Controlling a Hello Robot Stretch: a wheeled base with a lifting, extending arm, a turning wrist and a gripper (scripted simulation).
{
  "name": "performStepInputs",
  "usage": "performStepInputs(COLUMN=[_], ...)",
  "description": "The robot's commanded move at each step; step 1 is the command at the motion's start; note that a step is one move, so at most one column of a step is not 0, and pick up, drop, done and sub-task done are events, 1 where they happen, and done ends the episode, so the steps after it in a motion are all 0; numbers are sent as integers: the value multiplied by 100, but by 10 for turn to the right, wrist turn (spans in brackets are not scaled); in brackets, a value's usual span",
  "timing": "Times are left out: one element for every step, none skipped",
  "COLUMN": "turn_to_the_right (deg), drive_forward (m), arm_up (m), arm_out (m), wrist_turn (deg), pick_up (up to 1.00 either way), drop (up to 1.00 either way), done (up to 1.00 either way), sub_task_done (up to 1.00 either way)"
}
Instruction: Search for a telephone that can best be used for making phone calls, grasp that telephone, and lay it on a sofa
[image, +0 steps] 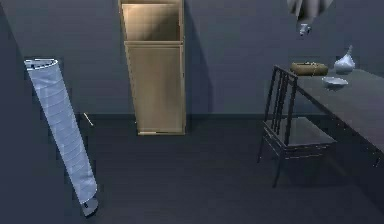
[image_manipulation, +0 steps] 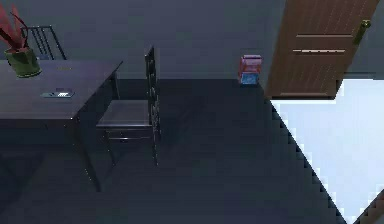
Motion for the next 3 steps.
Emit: performStepInputs(turn_to_the_right=[-30,0,-240], drive_forward=[0,75,0], arm_up=[0,0,0], arm_out=[0,0,0], wrist_turn=[0,0,0], pick_up=[0,0,0], drop=[0,0,0], done=[0,0,0], sub_task_done=[0,0,0])
